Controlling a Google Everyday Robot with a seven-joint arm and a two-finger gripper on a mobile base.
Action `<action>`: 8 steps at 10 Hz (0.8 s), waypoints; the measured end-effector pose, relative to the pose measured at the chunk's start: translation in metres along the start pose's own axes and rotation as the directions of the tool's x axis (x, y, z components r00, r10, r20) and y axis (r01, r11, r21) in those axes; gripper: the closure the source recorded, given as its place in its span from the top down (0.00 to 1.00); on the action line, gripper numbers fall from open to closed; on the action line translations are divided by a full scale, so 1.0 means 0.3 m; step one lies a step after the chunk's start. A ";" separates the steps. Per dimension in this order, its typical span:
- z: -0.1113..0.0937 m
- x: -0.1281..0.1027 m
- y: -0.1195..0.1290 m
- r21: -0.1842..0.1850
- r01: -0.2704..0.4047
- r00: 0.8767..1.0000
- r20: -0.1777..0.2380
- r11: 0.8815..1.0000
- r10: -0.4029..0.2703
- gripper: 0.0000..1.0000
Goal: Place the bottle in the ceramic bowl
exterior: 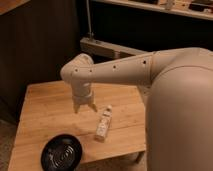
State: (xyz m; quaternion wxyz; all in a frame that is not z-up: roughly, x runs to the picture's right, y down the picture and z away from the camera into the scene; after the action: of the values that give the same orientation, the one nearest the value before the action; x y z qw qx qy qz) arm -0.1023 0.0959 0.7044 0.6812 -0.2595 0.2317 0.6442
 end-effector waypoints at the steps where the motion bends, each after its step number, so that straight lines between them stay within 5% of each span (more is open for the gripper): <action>1: 0.000 0.000 0.000 0.000 0.000 1.000 0.000 1.000 0.000 0.65; 8: -0.002 -0.029 -0.067 -0.010 -0.079 0.997 0.018 0.997 0.079 0.65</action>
State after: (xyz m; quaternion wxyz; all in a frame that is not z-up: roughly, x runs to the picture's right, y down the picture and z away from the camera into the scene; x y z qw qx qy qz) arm -0.0828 0.0883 0.7107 0.6560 -0.2472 0.2324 0.6742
